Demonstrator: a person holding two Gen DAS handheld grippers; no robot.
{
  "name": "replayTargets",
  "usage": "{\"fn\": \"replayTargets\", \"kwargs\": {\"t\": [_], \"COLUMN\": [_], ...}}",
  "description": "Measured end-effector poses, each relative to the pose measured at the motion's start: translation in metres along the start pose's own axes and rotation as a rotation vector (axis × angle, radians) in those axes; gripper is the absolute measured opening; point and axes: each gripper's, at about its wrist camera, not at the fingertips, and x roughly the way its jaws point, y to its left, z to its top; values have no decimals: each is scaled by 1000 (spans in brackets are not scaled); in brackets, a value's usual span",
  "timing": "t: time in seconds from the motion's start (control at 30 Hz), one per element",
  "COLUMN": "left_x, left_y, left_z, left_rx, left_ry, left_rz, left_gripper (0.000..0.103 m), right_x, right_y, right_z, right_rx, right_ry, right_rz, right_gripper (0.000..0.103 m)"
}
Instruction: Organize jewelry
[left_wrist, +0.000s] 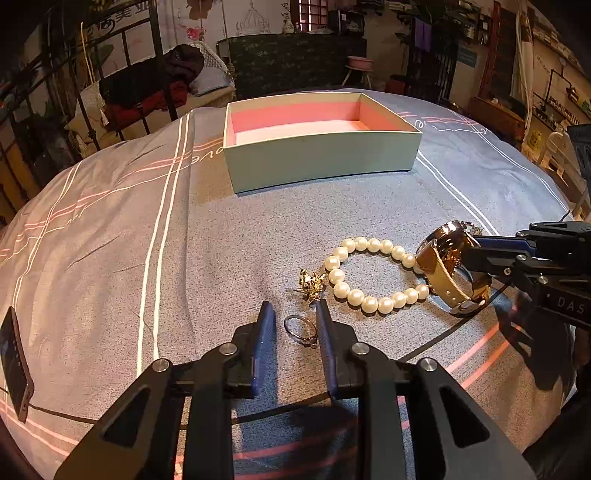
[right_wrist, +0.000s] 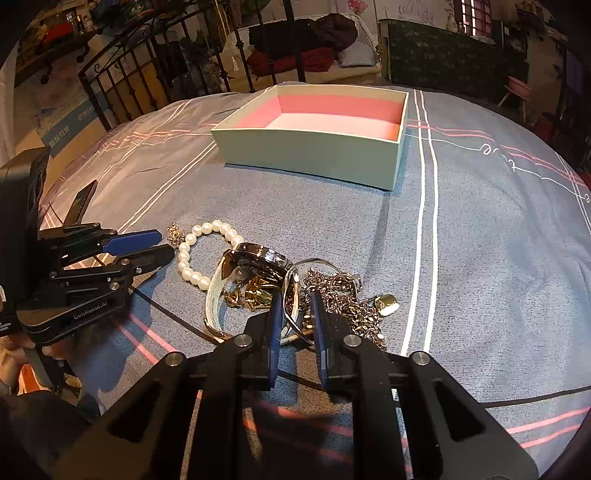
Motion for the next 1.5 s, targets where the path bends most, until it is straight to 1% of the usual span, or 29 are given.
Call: {"fn": "replayTargets", "kwargs": {"t": [0.07,0.13,0.27,0.43,0.53,0.63,0.73,0.8,0.87,0.93,1.0,1.03,1.13,1.2,1.27,1.3,1.33,1.37,1.4,1.43,1.47,1.5], "left_x": [-1,-3,-9,-20,-27,-36,-42,-43,-41,-34,-20,-12,15,29,38,41,40,34,25,15,6,-3], "left_y": [3,5,4,0,-2,0,3,3,4,7,10,10,7,5,4,5,7,11,14,15,17,18], "left_z": [1,2,6,12,15,23,44,67,95,124,150,161,183,189,189,188,186,183,178,172,165,156], "left_rx": [-13,-27,-29,-25,-23,-33,-25,-9,10,-9,-29,-34,-33,-34,-31,-38,-52,-71,-84,-87,-85,-79], "left_ry": [1,0,-16,-48,-67,-93,-138,-175,-223,-238,-232,-224,-179,-143,-119,-108,-102,-115,-145,-173,-180,-182], "left_rz": [-8,-24,-22,-33,-32,-53,-66,-63,-40,-48,-63,-44,-23,-23,1,2,4,17,20,15,22,24], "left_gripper": [18,17,14,13,12,12,12,12,12,12,12,12,12,12,13,17,44,77,87,91,94,95], "right_x": [-3,-9,-24,-41,-47,-49,-50,-49,-45,-39,-30,-22,1,16,29,32,36,36,32,25,16,7], "right_y": [1,1,-5,-15,-17,-18,-19,-19,-21,-26,-32,-35,-46,-52,-56,-58,-60,-62,-63,-62,-59,-55], "right_z": [2,4,9,14,15,16,31,50,72,96,118,129,151,159,162,162,160,156,152,147,140,132], "right_rx": [-7,-10,13,46,43,44,35,14,-8,-10,-12,-12,-6,1,3,4,8,15,23,22,13,-5], "right_ry": [-5,-19,-54,-97,-102,-106,-124,-158,-191,-211,-214,-202,-174,-145,-117,-111,-98,-91,-109,-136,-161,-186], "right_rz": [-1,1,23,26,23,29,41,31,1,-9,-33,-46,-72,-86,-103,-115,-121,-121,-118,-123,-140,-146], "right_gripper": [10,10,8,7,7,7,7,7,7,7,7,7,7,7,7,7,13,35,55,94,98,98]}}
